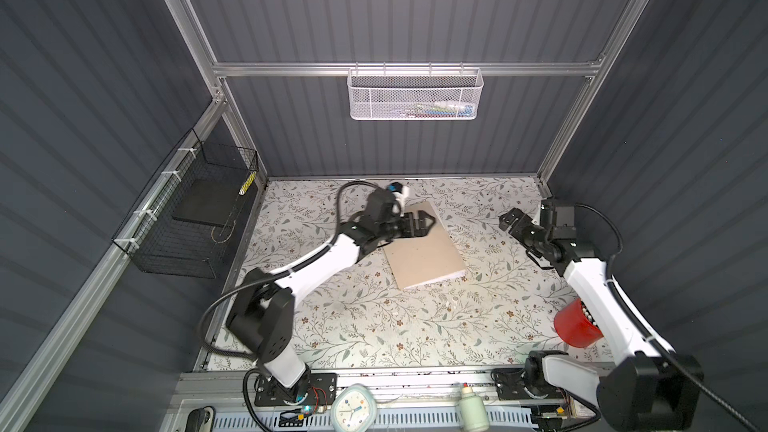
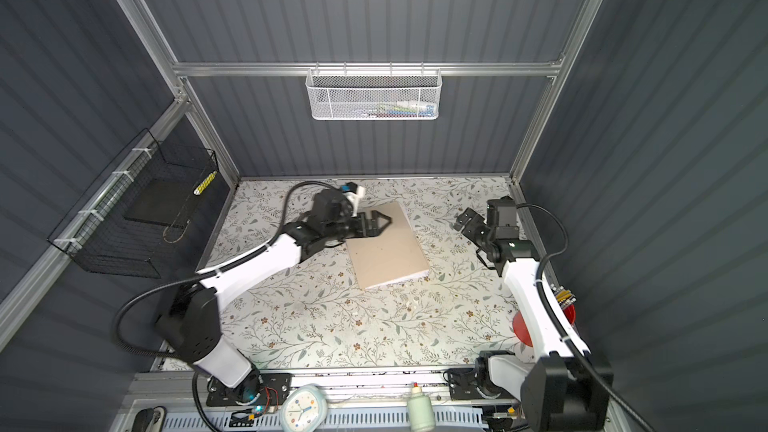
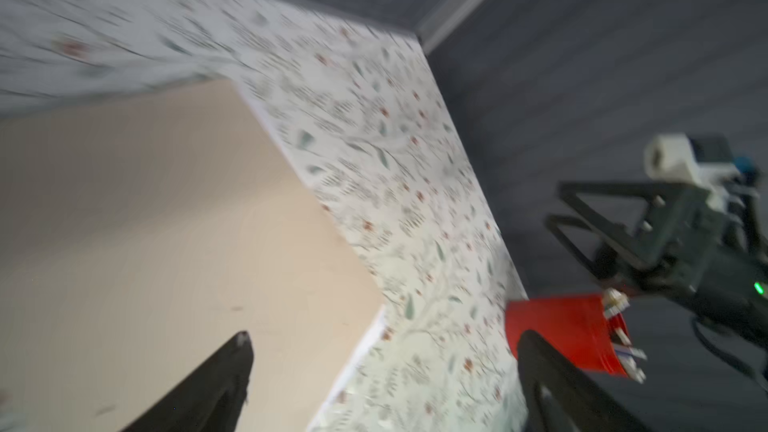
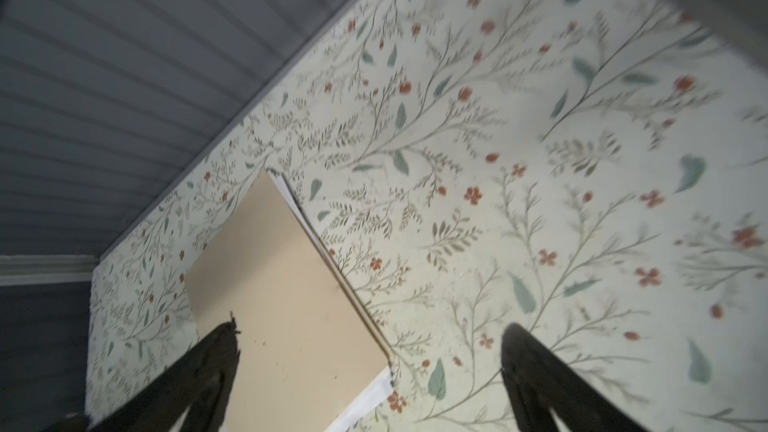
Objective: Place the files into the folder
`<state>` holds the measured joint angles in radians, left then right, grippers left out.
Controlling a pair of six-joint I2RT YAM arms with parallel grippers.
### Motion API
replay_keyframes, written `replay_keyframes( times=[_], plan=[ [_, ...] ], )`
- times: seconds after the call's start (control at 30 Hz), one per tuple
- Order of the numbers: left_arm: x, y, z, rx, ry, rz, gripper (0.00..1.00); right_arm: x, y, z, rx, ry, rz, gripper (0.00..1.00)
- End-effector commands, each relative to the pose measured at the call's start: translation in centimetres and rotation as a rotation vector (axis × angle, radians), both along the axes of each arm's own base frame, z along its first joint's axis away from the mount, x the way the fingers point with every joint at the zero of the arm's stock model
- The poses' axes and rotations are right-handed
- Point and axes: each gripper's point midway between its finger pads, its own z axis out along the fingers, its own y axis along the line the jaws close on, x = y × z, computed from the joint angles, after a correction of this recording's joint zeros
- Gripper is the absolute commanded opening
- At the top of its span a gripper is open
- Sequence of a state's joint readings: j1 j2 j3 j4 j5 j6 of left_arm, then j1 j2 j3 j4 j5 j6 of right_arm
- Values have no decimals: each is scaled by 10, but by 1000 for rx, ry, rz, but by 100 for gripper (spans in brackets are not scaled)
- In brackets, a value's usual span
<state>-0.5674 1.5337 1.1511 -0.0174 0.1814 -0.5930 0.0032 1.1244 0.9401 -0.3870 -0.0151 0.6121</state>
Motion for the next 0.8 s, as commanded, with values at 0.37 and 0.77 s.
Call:
replay_keyframes(
  times=[0.37, 0.77],
  plan=[
    [18, 317, -97, 689, -279, 919, 100, 31, -58, -78, -450, -225, 14, 99],
    [29, 310, -120, 697, -279, 730, 100, 41, -44, -91, -493, -308, 105, 99]
  ],
)
